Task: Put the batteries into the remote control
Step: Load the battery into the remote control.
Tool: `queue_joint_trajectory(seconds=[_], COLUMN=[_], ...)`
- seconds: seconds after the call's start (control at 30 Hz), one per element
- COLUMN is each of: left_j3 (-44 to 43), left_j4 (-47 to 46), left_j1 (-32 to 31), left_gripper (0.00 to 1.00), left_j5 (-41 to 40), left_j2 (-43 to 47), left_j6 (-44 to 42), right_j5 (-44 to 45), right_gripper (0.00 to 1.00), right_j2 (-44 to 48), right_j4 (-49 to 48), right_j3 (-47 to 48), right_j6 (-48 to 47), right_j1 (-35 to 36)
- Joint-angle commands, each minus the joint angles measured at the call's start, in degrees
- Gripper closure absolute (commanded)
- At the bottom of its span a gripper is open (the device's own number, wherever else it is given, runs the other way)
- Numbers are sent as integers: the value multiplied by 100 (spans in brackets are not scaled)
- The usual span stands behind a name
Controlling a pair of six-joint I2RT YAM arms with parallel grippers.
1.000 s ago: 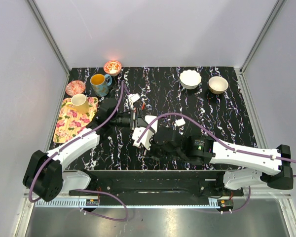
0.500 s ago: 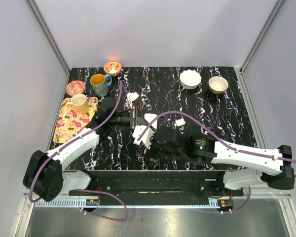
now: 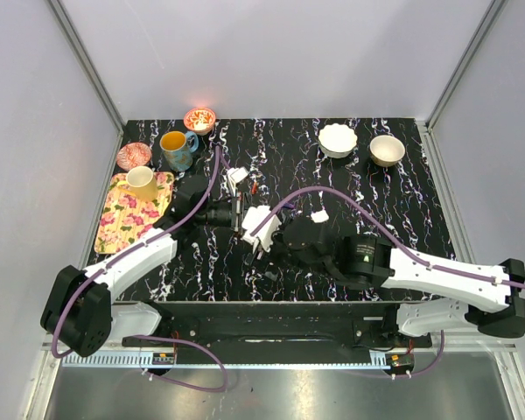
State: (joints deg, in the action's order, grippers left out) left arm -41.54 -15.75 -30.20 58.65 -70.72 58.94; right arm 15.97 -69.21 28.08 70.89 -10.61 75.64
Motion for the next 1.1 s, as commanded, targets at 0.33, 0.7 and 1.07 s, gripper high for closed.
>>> queue_joint_trajectory(seconds=[0.33,0.7,1.07], left_j3=[128,814,989], left_j4=[99,-956,-1843], left_j1=[14,-4,-4], left_gripper=[100,100,100], left_j5=[-1258,-2569,-2605], left_j2=[155,505,726], left_j6=[-243,408,785], right_j5=[1181,-102,-507], right_gripper=[13,0,0], right_j2=[1138,883,935], right_j4=[-400,-408,-706], right_j3=[-611,-1042,-1499], right_j6=[2904,4488,4647], right_j1=[-1076,-1235,-1244])
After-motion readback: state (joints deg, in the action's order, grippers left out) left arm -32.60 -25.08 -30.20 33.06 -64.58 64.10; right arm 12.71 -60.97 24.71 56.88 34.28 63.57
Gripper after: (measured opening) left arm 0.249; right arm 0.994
